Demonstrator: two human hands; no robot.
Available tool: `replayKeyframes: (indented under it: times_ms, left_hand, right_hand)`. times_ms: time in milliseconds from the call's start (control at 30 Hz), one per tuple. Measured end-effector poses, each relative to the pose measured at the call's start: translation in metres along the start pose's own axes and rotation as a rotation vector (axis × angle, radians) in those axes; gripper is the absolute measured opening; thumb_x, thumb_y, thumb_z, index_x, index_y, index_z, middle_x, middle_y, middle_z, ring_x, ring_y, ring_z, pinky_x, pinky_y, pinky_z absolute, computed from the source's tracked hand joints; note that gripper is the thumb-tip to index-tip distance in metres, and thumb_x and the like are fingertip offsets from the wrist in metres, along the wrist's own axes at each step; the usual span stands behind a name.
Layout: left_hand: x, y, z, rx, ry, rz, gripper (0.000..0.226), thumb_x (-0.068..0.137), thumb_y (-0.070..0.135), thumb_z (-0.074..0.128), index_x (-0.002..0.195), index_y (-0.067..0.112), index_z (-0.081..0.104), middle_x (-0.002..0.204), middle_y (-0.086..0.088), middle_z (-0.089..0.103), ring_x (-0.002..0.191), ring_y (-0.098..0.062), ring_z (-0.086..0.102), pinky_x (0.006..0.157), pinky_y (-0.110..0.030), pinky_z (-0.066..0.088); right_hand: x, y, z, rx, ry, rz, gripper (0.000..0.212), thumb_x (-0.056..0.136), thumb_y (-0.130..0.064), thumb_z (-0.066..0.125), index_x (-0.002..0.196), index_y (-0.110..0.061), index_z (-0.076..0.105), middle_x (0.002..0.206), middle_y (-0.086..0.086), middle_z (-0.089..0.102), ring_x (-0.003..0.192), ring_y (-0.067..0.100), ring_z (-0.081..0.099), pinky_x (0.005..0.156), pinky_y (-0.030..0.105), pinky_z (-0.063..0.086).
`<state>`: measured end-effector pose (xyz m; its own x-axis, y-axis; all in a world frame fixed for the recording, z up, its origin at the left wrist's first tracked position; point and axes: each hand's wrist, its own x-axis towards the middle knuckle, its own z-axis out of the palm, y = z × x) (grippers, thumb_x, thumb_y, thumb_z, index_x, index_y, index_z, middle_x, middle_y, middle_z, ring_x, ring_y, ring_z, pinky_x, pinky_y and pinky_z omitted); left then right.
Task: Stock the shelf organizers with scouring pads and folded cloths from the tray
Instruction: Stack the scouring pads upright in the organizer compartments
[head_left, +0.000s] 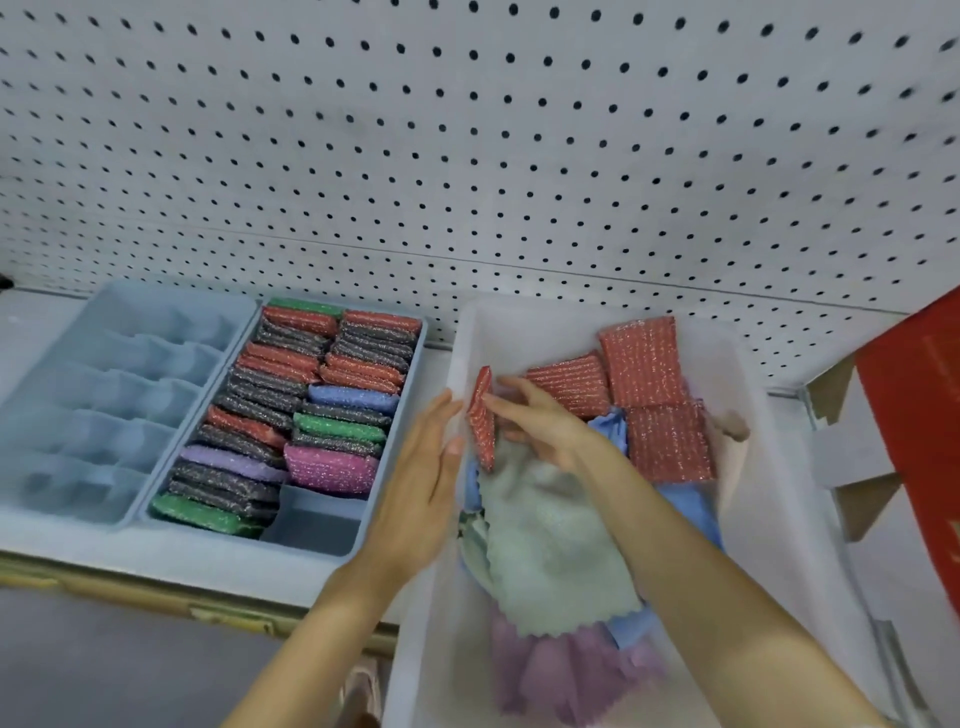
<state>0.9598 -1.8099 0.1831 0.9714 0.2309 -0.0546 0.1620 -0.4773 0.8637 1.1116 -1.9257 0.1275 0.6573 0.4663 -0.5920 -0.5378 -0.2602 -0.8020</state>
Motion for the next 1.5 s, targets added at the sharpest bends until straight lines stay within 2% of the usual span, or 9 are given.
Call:
replayKeyframes:
  times_ms: [233, 333, 467, 667, 833, 967, 1133, 1300, 1500]
  left_hand:
    - [0.002, 0.001, -0.001, -0.003, 0.005, -0.003, 0.053, 0.097, 0.045, 0.024, 0.145, 0.025, 0.033, 0.153, 0.017, 0.026, 0.138, 0.01, 0.019, 0.111, -0.007, 0.015]
    - [0.002, 0.002, -0.001, 0.009, 0.009, 0.013, 0.052, 0.099, 0.045, 0.024, 0.145, 0.023, 0.034, 0.153, 0.015, 0.026, 0.138, 0.011, 0.019, 0.109, -0.003, 0.013]
    - [0.002, 0.002, -0.001, 0.007, 0.022, 0.008, 0.05, 0.099, 0.038, 0.026, 0.143, 0.019, 0.038, 0.151, 0.016, 0.028, 0.135, 0.014, 0.021, 0.105, 0.0, 0.013]
    - [0.002, 0.0, -0.001, 0.002, 0.02, 0.003, 0.049, 0.098, 0.038, 0.027, 0.139, 0.019, 0.043, 0.153, 0.013, 0.028, 0.137, 0.008, 0.023, 0.102, 0.002, 0.014]
    - [0.002, 0.003, -0.001, 0.004, 0.015, 0.003, 0.047, 0.097, 0.038, 0.027, 0.138, 0.022, 0.043, 0.152, 0.014, 0.027, 0.132, 0.02, 0.019, 0.101, 0.003, 0.013]
    - [0.002, 0.003, -0.002, 0.007, 0.026, -0.002, 0.046, 0.097, 0.039, 0.027, 0.138, 0.023, 0.043, 0.152, 0.015, 0.027, 0.136, 0.012, 0.021, 0.103, 0.002, 0.013]
    - [0.002, 0.001, 0.0, -0.003, 0.019, 0.004, 0.045, 0.097, 0.038, 0.028, 0.137, 0.023, 0.044, 0.152, 0.015, 0.027, 0.132, 0.02, 0.019, 0.102, 0.003, 0.013]
    - [0.003, 0.002, 0.0, 0.028, 0.02, 0.016, 0.047, 0.096, 0.04, 0.027, 0.137, 0.024, 0.044, 0.153, 0.013, 0.027, 0.131, 0.02, 0.02, 0.101, 0.004, 0.013]
    - [-0.002, 0.01, -0.005, 0.234, 0.147, 0.093, 0.054, 0.1, 0.05, 0.024, 0.142, 0.02, 0.038, 0.153, 0.008, 0.027, 0.14, -0.002, 0.02, 0.119, -0.035, 0.019]
  right_hand:
    - [-0.011, -0.002, 0.007, -0.095, 0.002, -0.099, 0.058, 0.069, -0.025, 0.082, 0.118, -0.01, 0.055, 0.108, 0.004, 0.066, 0.1, 0.017, 0.064, 0.088, 0.027, 0.051]
    - [-0.025, -0.008, 0.001, -0.111, 0.131, -0.183, 0.04, 0.075, -0.018, 0.079, 0.108, -0.011, 0.059, 0.094, -0.002, 0.066, 0.083, 0.01, 0.064, 0.063, 0.012, 0.05]
    - [-0.036, -0.007, -0.04, -0.032, 0.443, -0.258, 0.034, 0.074, -0.013, 0.079, 0.102, -0.008, 0.06, 0.095, 0.005, 0.067, 0.083, 0.016, 0.063, 0.072, 0.022, 0.052]
    - [-0.031, 0.018, -0.061, -0.482, 0.636, -0.152, 0.083, 0.064, -0.024, 0.086, 0.131, -0.004, 0.042, 0.127, 0.019, 0.048, 0.12, 0.031, 0.047, 0.104, 0.038, 0.037]
    - [-0.024, 0.006, -0.047, -0.753, 0.752, -0.114, 0.073, 0.063, -0.049, 0.081, 0.118, -0.008, 0.055, 0.119, 0.015, 0.057, 0.113, 0.035, 0.048, 0.097, 0.042, 0.04]
    - [-0.042, -0.001, -0.035, -0.94, 0.898, -0.374, 0.063, 0.064, -0.045, 0.082, 0.114, -0.014, 0.061, 0.121, 0.011, 0.049, 0.112, 0.032, 0.042, 0.097, 0.041, 0.034]
    - [-0.065, -0.011, -0.065, -0.86, 0.925, -0.618, 0.053, 0.063, -0.036, 0.083, 0.104, -0.008, 0.065, 0.128, 0.012, 0.049, 0.119, 0.03, 0.041, 0.101, 0.04, 0.033]
    - [-0.058, -0.021, -0.098, -0.79, 0.695, -0.31, 0.06, 0.064, -0.045, 0.081, 0.107, -0.01, 0.059, 0.122, 0.015, 0.05, 0.113, 0.031, 0.048, 0.099, 0.041, 0.04]
    - [-0.068, -0.024, -0.089, -0.674, 0.803, -0.411, 0.051, 0.067, -0.039, 0.08, 0.107, -0.019, 0.057, 0.107, 0.006, 0.055, 0.1, 0.025, 0.056, 0.089, 0.039, 0.046]
